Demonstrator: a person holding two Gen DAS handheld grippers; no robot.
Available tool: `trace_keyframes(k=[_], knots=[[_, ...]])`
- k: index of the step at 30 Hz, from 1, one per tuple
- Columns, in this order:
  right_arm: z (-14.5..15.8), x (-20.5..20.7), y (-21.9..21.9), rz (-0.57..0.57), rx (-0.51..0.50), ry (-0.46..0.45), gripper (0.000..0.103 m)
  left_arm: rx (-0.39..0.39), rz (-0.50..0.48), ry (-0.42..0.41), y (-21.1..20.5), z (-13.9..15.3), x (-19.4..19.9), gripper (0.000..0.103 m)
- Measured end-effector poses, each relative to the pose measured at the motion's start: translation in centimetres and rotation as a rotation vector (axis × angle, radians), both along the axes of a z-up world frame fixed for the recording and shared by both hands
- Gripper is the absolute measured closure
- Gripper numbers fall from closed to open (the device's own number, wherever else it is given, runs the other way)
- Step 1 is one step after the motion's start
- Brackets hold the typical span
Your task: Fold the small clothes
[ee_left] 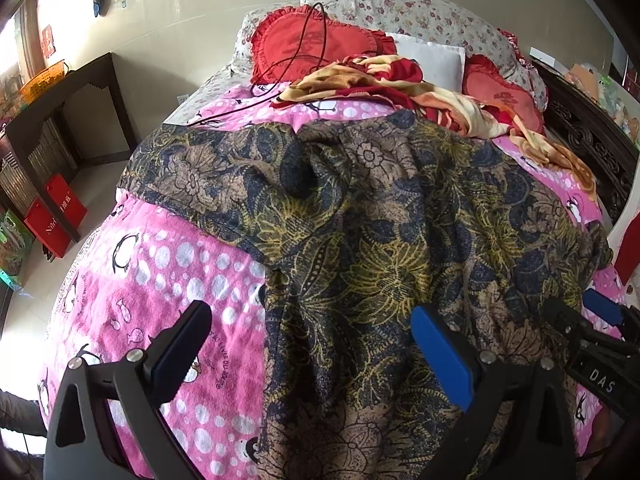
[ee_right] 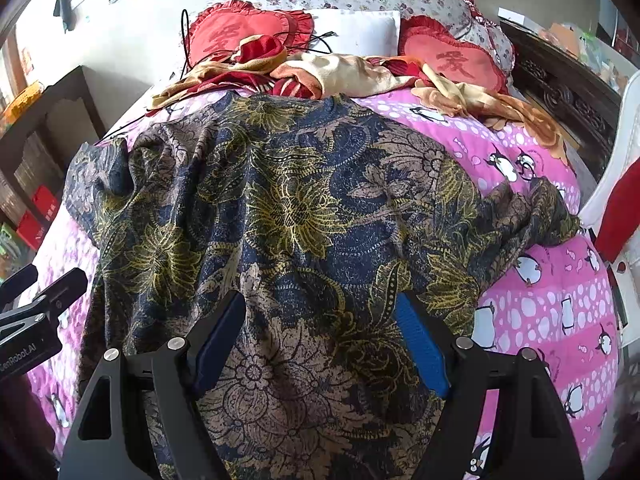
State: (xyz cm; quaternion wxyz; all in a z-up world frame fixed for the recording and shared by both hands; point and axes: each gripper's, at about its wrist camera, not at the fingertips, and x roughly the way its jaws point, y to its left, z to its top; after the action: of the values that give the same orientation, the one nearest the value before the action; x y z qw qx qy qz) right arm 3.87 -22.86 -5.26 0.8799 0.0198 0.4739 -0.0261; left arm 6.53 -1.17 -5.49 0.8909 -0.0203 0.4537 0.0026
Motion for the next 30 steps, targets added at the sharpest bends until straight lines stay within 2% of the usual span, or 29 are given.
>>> trace_keyframes(k=[30], knots=[[-1.3, 1.1, 1.0, 0.010, -0.026, 0.024, 0.031, -0.012, 0.012, 0.003, 0.1, -0.6, 0.7, 0.001]])
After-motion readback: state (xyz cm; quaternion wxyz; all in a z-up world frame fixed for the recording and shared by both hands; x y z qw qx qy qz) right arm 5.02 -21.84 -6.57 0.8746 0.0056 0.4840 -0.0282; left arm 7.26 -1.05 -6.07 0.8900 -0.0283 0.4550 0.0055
